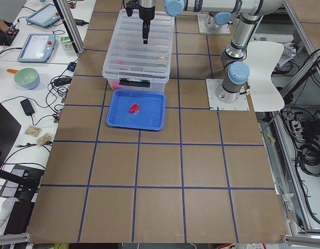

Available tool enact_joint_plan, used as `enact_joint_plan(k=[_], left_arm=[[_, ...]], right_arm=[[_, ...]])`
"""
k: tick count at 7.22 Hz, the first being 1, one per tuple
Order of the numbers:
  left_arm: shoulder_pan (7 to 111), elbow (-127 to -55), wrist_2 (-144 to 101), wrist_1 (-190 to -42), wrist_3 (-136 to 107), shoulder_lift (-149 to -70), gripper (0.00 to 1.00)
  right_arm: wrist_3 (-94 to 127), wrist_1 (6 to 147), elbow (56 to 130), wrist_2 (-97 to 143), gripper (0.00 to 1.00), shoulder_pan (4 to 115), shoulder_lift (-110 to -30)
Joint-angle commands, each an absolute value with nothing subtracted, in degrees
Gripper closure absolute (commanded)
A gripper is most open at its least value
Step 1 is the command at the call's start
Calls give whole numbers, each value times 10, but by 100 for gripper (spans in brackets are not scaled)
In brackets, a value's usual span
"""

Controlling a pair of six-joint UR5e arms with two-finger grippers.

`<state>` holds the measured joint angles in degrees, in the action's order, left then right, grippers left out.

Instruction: Place red block in blue tray from box

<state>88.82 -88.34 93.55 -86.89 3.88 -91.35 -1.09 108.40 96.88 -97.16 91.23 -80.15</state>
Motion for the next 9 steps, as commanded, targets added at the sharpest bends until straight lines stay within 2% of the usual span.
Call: enact_joint_plan(k=[1,4,9], left_arm=[[890,-881,936,-867,38,-915,0],[890,-884,936,-867,37,-912,0],[894,-885,940,-857,27,-906,0]], right_arm=[[-10,1021,910,-945,0,909,-807],[26,842,795,-920,0,910,-820],[35,845,844,-905,0,909,-882]])
